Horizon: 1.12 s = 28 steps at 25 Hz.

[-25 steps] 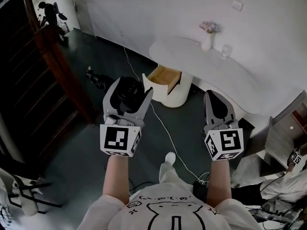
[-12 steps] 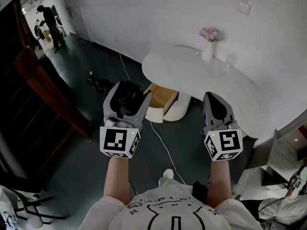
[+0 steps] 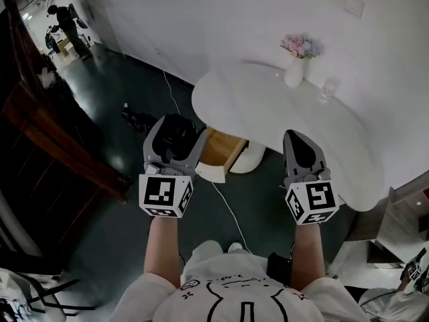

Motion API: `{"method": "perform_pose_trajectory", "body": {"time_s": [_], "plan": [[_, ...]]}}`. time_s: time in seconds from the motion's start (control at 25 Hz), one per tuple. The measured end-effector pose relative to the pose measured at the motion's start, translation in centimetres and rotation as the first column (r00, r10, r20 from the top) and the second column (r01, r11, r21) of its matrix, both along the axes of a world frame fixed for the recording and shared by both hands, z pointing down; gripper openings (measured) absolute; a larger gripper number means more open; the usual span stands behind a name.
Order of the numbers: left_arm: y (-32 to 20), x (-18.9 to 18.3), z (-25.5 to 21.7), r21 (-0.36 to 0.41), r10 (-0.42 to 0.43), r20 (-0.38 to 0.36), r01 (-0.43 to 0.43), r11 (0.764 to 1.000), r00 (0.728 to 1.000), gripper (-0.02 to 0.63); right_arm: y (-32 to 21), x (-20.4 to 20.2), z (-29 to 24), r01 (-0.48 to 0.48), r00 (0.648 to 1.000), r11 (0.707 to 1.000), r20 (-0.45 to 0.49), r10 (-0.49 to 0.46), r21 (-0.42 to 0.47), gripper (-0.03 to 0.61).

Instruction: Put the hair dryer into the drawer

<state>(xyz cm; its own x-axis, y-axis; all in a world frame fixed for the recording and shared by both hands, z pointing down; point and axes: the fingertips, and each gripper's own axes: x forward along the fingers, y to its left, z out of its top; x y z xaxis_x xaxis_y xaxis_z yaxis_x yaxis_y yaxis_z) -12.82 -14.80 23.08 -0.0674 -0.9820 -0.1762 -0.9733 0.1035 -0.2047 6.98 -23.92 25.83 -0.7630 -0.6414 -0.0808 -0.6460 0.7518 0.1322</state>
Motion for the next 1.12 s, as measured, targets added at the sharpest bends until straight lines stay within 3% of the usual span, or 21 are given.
{"method": "perform_pose_trajectory", "body": {"time_s": [0.32, 0.72, 1.12], "plan": [[-4.7, -1.9, 5.5, -0.125, 0.05, -0.036, -0.054, 0.991, 0.998, 0.356, -3.5, -2.5, 3.2, -0.022, 0.999, 0.997, -0.049, 0.019, -0.07, 0.002], [-9.4, -5.6, 14.2, -0.283, 0.162, -0.116, -0.189, 0.94, 0.98, 0.356, -6.1, -8.7, 8.4, -0.086, 0.991, 0.98, -0.113, 0.066, -0.181, 0.002], [-13.5, -9.0, 23.1, -0.42, 0.267, -0.211, -0.334, 0.844, 0.94, 0.356, -7.5, -13.3, 12.7, -0.193, 0.969, 0.946, -0.2, 0.143, -0.26, 0.002]]}}
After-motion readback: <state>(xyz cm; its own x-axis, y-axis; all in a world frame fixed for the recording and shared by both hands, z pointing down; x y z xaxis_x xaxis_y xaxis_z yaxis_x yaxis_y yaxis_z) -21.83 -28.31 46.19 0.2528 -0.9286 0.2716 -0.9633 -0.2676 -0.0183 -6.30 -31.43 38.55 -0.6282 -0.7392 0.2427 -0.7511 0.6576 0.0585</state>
